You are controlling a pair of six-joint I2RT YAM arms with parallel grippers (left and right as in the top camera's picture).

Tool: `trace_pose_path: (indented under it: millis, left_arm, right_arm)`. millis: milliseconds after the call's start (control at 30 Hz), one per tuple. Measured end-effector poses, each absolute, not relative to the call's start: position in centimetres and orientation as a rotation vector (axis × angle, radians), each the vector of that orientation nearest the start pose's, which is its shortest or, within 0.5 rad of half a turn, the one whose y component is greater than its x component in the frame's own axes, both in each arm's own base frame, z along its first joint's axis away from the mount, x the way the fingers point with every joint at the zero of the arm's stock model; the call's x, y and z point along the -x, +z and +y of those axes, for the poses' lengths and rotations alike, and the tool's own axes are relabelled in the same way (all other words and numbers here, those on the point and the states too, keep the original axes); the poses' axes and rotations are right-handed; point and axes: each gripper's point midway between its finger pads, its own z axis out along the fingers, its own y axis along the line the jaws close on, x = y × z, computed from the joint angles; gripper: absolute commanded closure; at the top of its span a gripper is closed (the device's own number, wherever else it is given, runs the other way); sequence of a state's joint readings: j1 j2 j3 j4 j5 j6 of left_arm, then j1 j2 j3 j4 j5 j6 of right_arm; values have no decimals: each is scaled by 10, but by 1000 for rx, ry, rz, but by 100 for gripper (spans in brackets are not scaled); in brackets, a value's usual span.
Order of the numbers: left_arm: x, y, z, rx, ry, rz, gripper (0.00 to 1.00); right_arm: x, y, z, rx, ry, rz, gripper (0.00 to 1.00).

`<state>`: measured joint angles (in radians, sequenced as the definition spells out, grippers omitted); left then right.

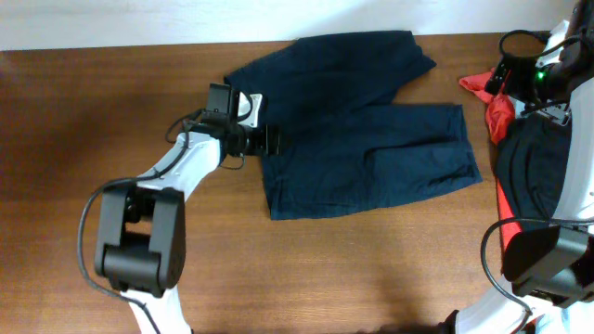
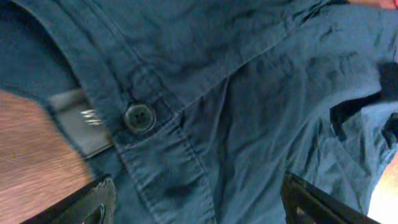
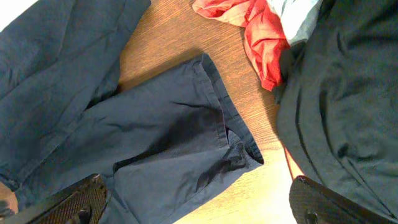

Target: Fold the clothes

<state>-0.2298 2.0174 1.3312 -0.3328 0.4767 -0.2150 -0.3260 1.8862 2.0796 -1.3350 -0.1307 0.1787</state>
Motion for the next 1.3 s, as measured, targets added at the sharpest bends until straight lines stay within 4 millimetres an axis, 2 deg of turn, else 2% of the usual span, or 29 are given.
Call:
trace_pose_path:
  millis: [133,533,1000,1300]
  left_arm:
    - [-449,38,-190,-177,-822,2616,15]
    - [-446,38,-197,-172,-841,2624,15]
    - [-437,27,-189,-122,-771,2700,14]
    - [-435,22,-194,-133,-790,2706,14]
  right_arm:
    - [-417,248,-117,-637,133,2625,1]
    - [-417,248,-117,-636,133,2626,1]
    - [-417,248,-117,-637,133,2625,2]
    - [-417,248,-117,-637,133,2625,1]
